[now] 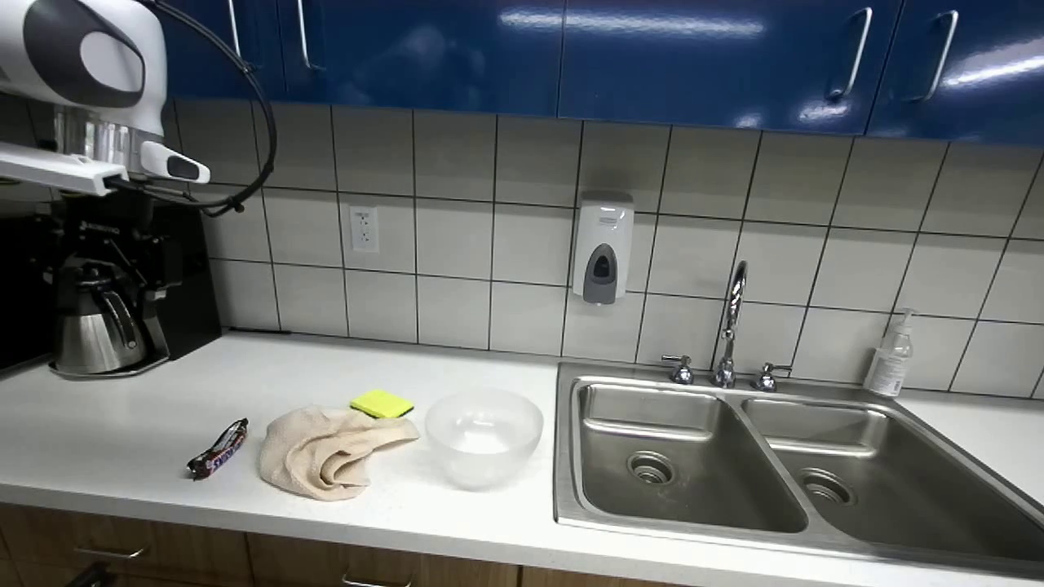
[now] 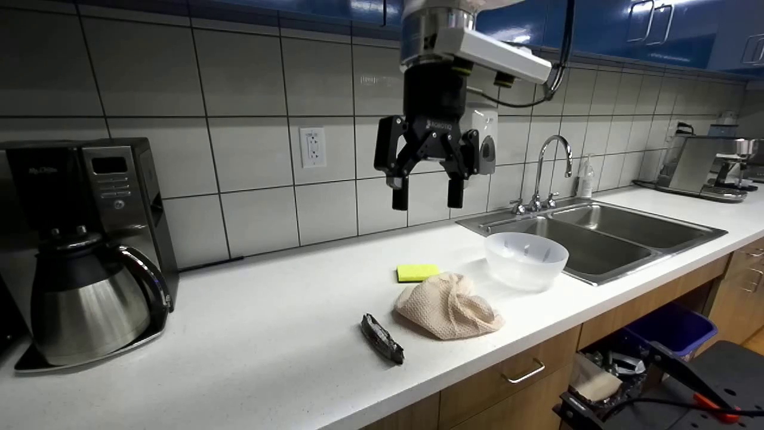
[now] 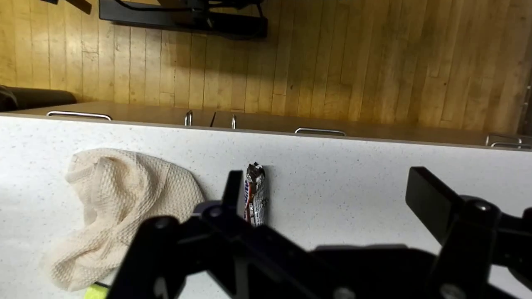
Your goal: Put the candy bar into the bowl
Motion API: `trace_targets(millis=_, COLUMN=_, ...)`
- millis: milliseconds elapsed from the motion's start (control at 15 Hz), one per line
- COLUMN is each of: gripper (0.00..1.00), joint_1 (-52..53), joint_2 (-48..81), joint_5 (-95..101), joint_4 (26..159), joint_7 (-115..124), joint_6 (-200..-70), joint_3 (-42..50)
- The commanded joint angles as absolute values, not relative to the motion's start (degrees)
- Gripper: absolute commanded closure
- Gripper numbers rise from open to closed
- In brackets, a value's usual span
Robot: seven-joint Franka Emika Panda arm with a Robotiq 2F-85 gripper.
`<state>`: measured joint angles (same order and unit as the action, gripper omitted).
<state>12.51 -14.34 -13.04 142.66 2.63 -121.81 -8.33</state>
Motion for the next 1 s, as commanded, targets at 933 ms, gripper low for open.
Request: trace_targets(millis=933, gripper=0.0, joint_1=10.3, joint_2=9.3, joint_5=-9.9, joint_4=134.7, joint_7=1.5, joint_6=-133.0, joint_3=-8.4)
